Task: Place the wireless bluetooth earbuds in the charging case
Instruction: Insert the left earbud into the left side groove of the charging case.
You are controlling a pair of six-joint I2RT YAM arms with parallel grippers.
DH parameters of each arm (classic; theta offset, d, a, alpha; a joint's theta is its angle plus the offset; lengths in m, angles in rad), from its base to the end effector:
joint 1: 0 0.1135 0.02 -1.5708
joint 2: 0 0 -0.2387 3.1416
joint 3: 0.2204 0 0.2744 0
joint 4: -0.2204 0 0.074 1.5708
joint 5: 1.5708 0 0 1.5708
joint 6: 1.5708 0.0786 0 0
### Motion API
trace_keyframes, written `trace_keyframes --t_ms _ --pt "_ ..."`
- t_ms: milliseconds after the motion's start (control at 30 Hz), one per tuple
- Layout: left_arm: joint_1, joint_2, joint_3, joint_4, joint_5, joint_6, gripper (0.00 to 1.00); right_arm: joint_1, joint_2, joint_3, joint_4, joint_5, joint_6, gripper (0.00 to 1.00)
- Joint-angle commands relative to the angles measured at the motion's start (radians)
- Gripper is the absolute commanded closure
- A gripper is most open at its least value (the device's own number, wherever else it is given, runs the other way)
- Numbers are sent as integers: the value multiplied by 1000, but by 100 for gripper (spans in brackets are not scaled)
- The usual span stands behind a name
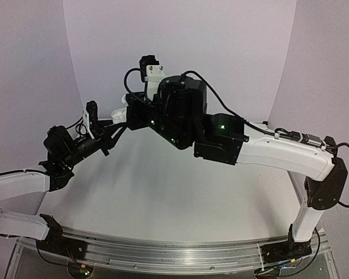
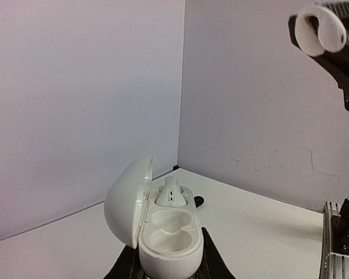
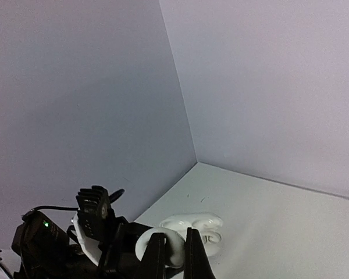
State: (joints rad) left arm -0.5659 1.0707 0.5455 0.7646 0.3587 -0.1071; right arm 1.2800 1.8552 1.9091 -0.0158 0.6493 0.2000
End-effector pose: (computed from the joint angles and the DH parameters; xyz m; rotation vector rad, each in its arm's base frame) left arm 0.2475 -0.1899 0.2756 0.6136 1.2500 -0.8027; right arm 0.1853 0.4535 0.4221 -0.3195 1.5471 0.6739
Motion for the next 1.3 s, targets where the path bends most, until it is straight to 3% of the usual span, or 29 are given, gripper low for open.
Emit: trace_keyframes --t_ms 0,1267 --pt "-61 9 -7 138 -36 75 100 15 81 33 173 30 -190 100" --pt "-80 14 43 157 18 46 100 19 157 -10 189 128 -400 100"
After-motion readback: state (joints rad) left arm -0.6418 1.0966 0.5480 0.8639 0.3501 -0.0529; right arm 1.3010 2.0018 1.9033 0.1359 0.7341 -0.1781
